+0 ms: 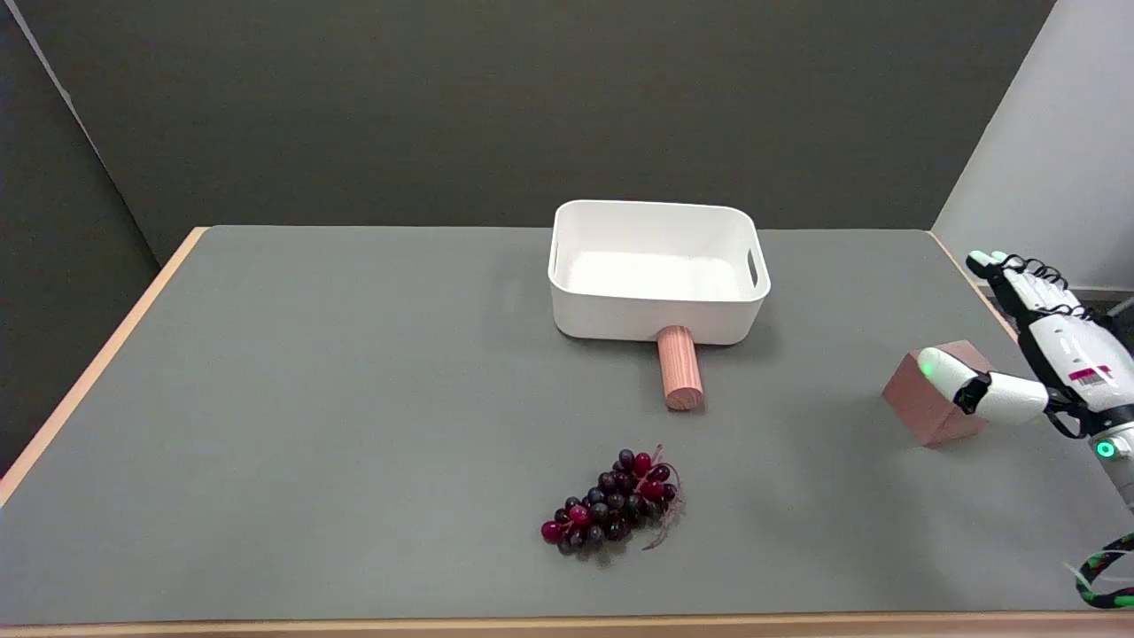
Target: Pick up wooden cube.
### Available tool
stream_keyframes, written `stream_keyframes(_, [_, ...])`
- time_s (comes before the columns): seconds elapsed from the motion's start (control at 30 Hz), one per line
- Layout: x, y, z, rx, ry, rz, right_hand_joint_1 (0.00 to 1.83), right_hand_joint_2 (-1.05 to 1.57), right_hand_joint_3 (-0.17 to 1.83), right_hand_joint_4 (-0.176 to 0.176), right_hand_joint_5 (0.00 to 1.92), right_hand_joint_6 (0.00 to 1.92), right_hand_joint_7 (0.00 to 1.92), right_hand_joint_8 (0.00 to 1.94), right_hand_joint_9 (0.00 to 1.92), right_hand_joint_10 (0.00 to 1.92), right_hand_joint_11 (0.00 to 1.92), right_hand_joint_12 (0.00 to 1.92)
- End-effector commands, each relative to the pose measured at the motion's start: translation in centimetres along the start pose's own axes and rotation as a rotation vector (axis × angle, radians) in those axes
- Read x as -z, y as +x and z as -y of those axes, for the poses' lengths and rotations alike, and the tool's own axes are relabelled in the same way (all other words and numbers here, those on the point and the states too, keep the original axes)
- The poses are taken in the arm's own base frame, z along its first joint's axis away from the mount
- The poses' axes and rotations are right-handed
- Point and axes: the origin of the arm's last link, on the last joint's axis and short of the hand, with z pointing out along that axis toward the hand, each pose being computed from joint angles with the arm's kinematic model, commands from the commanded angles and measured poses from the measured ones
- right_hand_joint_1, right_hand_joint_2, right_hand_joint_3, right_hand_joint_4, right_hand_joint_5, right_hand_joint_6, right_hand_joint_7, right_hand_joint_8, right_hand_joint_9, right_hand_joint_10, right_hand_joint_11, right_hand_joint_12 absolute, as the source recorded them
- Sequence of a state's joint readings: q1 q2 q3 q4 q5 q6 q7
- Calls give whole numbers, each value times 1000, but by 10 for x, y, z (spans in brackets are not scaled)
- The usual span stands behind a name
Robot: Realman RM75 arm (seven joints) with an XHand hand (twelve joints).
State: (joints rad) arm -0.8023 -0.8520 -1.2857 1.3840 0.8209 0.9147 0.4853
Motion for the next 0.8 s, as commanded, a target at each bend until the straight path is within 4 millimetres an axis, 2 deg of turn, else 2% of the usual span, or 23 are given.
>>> stream_keyframes(0.03, [-11,-17,9,7,-99,26,232,439,879,-1,27,236,28,138,-1,300,-1,850])
stream_keyframes(0.5, [-11,-25,-8,51,-230,48,251,455,893,-1,37,189,45,66,-1,236,-1,791])
stream_keyframes(0.8, [-3,-37,-26,32,-325,60,238,464,885,-13,25,195,6,110,-1,220,-1,786])
